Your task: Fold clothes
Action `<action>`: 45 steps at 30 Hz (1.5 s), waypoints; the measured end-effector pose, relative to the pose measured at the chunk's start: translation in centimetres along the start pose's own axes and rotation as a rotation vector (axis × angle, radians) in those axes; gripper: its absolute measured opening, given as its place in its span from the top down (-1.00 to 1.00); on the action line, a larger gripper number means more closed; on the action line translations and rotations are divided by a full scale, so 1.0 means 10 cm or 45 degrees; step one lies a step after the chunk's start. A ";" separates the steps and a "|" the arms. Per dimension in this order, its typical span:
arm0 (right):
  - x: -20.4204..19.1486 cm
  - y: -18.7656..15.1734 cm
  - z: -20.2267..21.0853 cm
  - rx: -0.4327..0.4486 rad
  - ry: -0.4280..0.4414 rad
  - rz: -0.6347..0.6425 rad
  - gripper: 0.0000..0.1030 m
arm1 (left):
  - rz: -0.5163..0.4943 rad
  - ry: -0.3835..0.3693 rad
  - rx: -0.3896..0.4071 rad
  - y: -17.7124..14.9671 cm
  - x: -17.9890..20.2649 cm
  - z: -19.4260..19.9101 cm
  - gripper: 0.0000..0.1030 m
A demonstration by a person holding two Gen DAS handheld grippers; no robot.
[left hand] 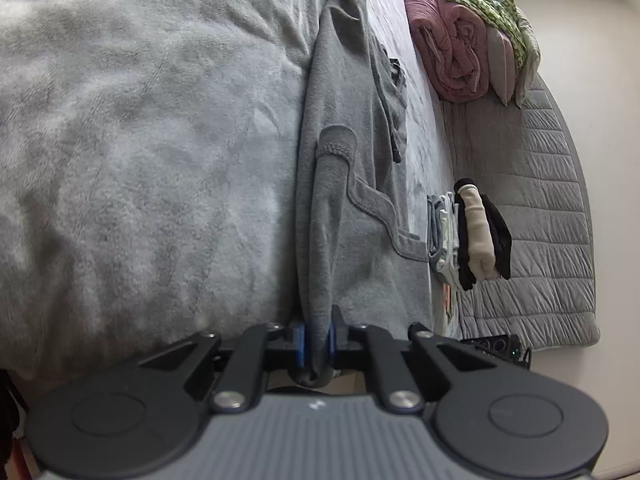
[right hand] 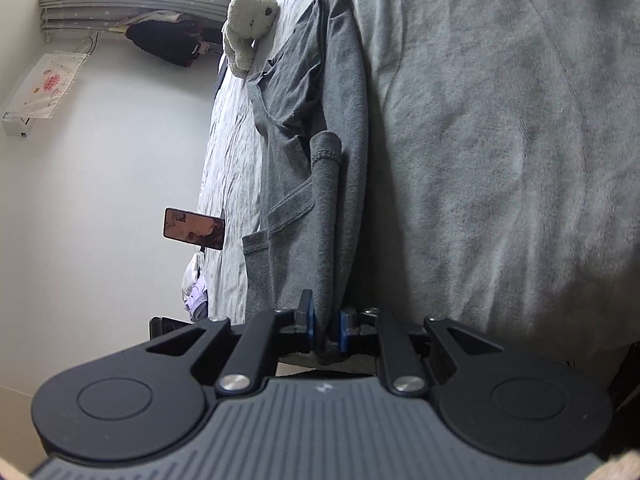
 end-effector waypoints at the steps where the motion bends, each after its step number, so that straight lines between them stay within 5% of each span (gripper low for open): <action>1: 0.04 0.01 0.01 -0.003 0.006 -0.014 0.62 | -0.004 -0.014 -0.012 0.01 -0.01 -0.01 0.77; 7: 0.09 0.01 0.03 -0.028 0.060 -0.036 0.37 | -0.057 -0.055 -0.071 0.01 0.01 -0.04 0.76; 15: -0.01 -0.04 0.12 -0.015 0.106 0.016 0.64 | -0.078 -0.064 -0.081 -0.04 0.06 -0.04 0.79; 33: -0.50 0.44 0.21 0.153 0.351 -0.269 0.66 | 0.268 -0.485 0.078 0.29 0.54 0.14 0.82; 45: -0.42 1.03 -0.01 0.210 0.332 -0.446 0.56 | 0.380 -0.455 0.180 0.96 0.71 -0.07 0.76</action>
Point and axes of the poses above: each gripper's, at about its wrist camera, not at the fingertips, and z roughly against the way its jaws point, x to its right, y to its top, the point moved 6 cm from there along -z, roughly the way its jaws point, and after that the axes turned 5 degrees about x, right-handed, at the moved point
